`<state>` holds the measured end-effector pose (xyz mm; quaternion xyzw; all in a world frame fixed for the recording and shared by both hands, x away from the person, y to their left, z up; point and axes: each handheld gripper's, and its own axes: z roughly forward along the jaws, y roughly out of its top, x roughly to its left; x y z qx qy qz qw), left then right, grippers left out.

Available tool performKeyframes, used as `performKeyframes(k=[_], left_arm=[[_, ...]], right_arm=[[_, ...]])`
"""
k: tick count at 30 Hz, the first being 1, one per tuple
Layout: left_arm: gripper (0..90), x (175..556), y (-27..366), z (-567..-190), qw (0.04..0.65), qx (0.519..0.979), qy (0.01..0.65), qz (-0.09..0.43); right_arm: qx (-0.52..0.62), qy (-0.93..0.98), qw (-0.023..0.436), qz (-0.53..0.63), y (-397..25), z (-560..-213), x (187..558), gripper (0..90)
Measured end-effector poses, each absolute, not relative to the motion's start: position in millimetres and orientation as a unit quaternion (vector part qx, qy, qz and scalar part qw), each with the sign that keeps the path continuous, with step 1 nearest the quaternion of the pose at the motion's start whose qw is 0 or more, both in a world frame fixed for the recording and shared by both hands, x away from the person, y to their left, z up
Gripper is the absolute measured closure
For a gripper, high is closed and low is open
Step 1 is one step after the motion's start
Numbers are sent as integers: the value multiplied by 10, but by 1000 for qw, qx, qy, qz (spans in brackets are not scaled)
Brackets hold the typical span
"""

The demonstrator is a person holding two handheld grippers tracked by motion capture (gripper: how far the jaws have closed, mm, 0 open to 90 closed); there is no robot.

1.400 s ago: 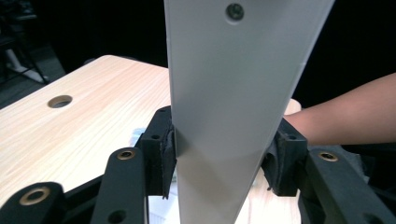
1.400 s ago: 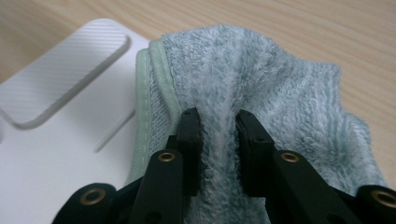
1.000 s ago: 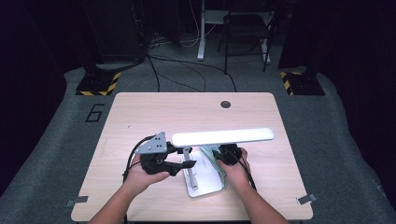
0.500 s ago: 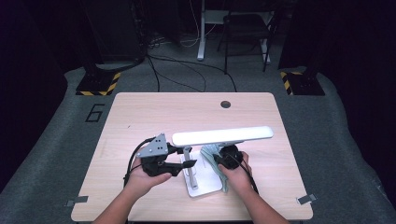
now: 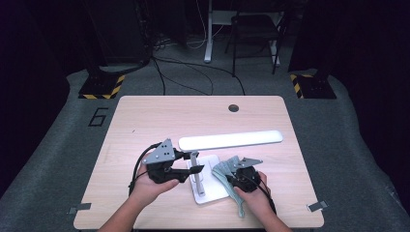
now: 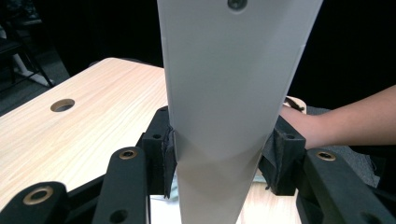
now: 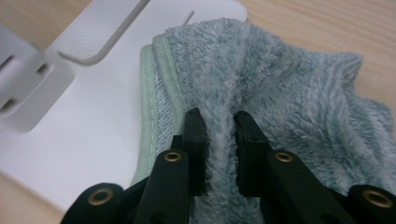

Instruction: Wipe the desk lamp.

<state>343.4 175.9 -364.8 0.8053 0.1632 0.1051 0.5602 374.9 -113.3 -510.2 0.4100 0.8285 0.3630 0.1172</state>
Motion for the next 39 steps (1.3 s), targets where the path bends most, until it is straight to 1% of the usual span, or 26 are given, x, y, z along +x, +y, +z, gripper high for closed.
performKeyframes(k=[8, 12, 15, 21, 23, 26, 34, 36, 37, 39], left_arm=[[527, 3430, 1760, -3650, 562, 804, 165, 106], [527, 3435, 1757, -3651, 563, 803, 163, 105], [527, 3467, 1751, -3650, 562, 803, 164, 108], [527, 3532, 1729, -3646, 560, 803, 169, 111], [527, 3559, 1720, -3641, 559, 803, 174, 116], [527, 3588, 1720, -3633, 555, 804, 178, 116], [527, 3565, 1728, -3649, 559, 801, 180, 119], [527, 3563, 1722, -3650, 559, 800, 182, 119], [527, 3566, 1722, -3648, 558, 801, 180, 119], [527, 3567, 1723, -3645, 557, 802, 179, 119]], right_arm=[[395, 834, 113, 368, -1221, -5104, 3560, 772], [388, 834, 120, 373, -1248, -5094, 3507, 763], [396, 828, 116, 380, -1261, -5061, 3551, 751], [410, 811, 141, 393, -1157, -5069, 3808, 707], [411, 809, 149, 394, -1123, -5092, 3871, 713], [415, 807, 143, 395, -1120, -5109, 3884, 738], [378, 831, 152, 378, -1228, -5048, 3541, 736], [364, 832, 141, 394, -1187, -5022, 3425, 726], [354, 837, 135, 395, -1160, -5014, 3379, 717], [327, 851, 137, 387, -1032, -5026, 3259, 650]])
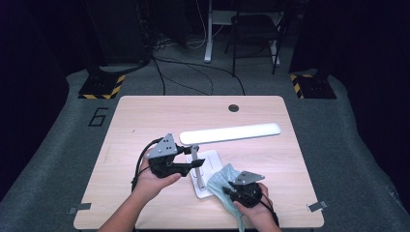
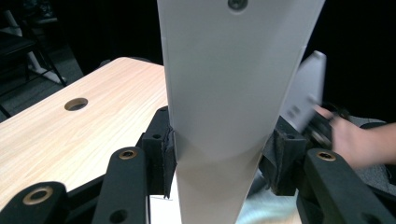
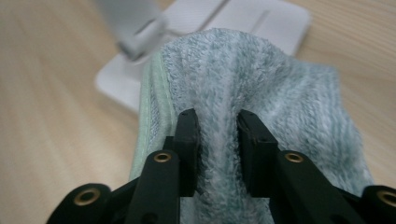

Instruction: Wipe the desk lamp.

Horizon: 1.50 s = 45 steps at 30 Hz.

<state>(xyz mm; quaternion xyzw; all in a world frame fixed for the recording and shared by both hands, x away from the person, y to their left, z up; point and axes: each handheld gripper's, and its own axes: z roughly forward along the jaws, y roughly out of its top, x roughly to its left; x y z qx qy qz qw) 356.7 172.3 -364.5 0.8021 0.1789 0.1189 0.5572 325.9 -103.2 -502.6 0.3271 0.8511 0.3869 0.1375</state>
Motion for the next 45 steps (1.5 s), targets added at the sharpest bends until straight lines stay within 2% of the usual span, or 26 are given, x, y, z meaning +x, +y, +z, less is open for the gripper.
performKeyframes(k=[2, 5, 14, 18, 24, 31, 41, 45], left_arm=[[527, 3572, 1726, -3643, 557, 803, 178, 116], [527, 3576, 1725, -3640, 556, 804, 177, 113], [525, 3592, 1719, -3642, 559, 803, 178, 107], [524, 3596, 1720, -3638, 557, 804, 178, 105], [523, 3597, 1719, -3636, 557, 804, 179, 104], [523, 3614, 1739, -3635, 555, 807, 175, 99], [523, 3631, 1751, -3627, 552, 811, 169, 91], [523, 3631, 1734, -3630, 553, 809, 174, 95]], right_arm=[[297, 864, 166, 371, -931, -5050, 3186, 548], [273, 868, 203, 361, -847, -5083, 3152, 476], [282, 859, 214, 371, -754, -5116, 3264, 249], [292, 861, 197, 368, -682, -5129, 3270, 196], [298, 860, 198, 364, -591, -5150, 3269, 146], [277, 865, 183, 376, -694, -5154, 3291, 292], [261, 870, 156, 387, -913, -5111, 3333, 595], [283, 863, 144, 394, -1015, -5103, 3381, 660]])
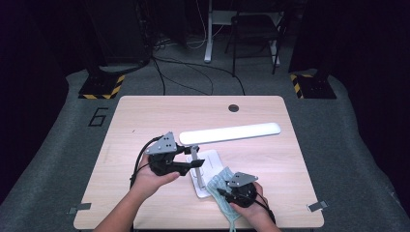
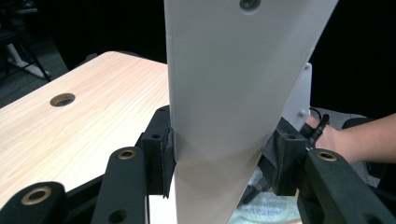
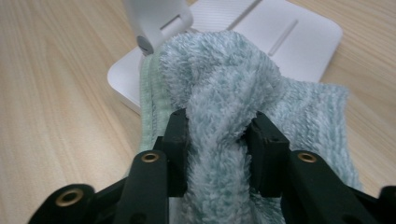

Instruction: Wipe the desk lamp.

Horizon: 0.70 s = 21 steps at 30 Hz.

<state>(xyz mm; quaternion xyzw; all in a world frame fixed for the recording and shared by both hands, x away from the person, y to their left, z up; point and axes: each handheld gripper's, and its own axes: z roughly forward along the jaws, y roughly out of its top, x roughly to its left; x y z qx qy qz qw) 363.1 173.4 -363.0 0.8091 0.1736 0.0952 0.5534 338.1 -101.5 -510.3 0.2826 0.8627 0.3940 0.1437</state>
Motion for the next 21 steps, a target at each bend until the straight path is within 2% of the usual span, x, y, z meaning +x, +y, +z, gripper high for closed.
performKeyframes(k=[3, 12, 16, 17, 21], left_arm=[[523, 3632, 1717, -3622, 550, 811, 175, 98], [523, 3634, 1701, -3618, 548, 812, 176, 98], [523, 3631, 1686, -3622, 550, 809, 182, 101], [522, 3630, 1686, -3623, 550, 809, 182, 102], [523, 3623, 1689, -3621, 549, 810, 182, 102]], right_arm=[[309, 853, 131, 401, -1083, -5105, 3414, 684], [396, 815, 138, 400, -1311, -5118, 3518, 705], [365, 829, 146, 397, -1153, -5089, 3424, 708], [351, 834, 160, 395, -1075, -5082, 3385, 709], [305, 854, 140, 397, -752, -5047, 3229, 708]])
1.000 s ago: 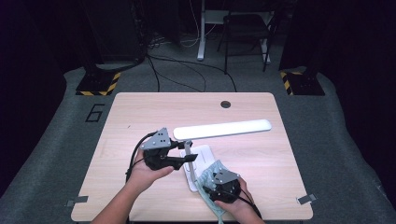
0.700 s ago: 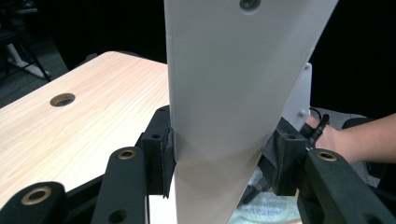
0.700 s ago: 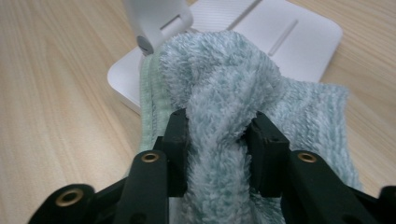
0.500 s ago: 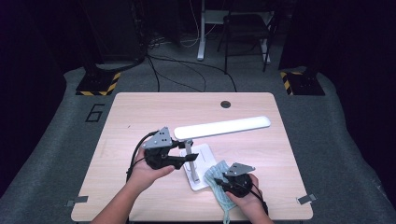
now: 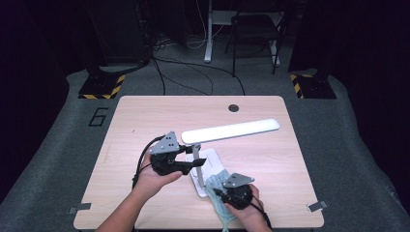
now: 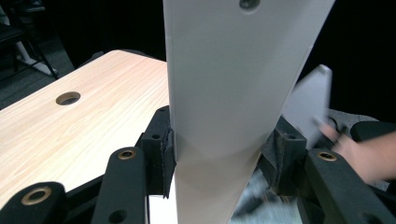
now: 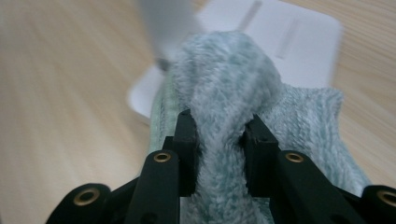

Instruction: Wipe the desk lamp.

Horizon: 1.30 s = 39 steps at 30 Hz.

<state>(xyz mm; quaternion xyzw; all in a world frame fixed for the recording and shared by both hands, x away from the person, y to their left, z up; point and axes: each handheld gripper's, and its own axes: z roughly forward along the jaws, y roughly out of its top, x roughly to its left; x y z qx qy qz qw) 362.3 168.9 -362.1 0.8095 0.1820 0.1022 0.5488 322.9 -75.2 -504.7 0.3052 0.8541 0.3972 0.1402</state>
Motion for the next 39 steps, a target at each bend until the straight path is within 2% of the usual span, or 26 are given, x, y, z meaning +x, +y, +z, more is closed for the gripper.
performKeyframes(k=[2, 4, 13, 22, 25, 32, 36, 39], left_arm=[[523, 3629, 1697, -3619, 549, 811, 179, 100], [522, 3630, 1701, -3617, 548, 812, 177, 99], [522, 3630, 1707, -3618, 548, 812, 177, 95], [521, 3648, 1701, -3626, 554, 810, 171, 90], [520, 3652, 1680, -3624, 555, 811, 164, 85], [520, 3604, 1607, -3617, 553, 818, 143, 70], [520, 3583, 1596, -3612, 551, 822, 133, 65], [520, 3582, 1599, -3622, 557, 817, 136, 64]], right_arm=[[290, 860, 159, 388, -666, -5046, 3185, 709], [294, 860, 155, 388, -697, -5059, 3212, 715], [332, 845, 167, 386, -1058, -5097, 3383, 722], [417, 805, 178, 384, -1369, -5098, 3540, 710], [396, 801, 175, 414, -1322, -5002, 3502, 706], [339, 809, 126, 464, -968, -4866, 3465, 689], [330, 841, 154, 401, -827, -5032, 3560, 688], [327, 836, 170, 407, -876, -5114, 3642, 699]])
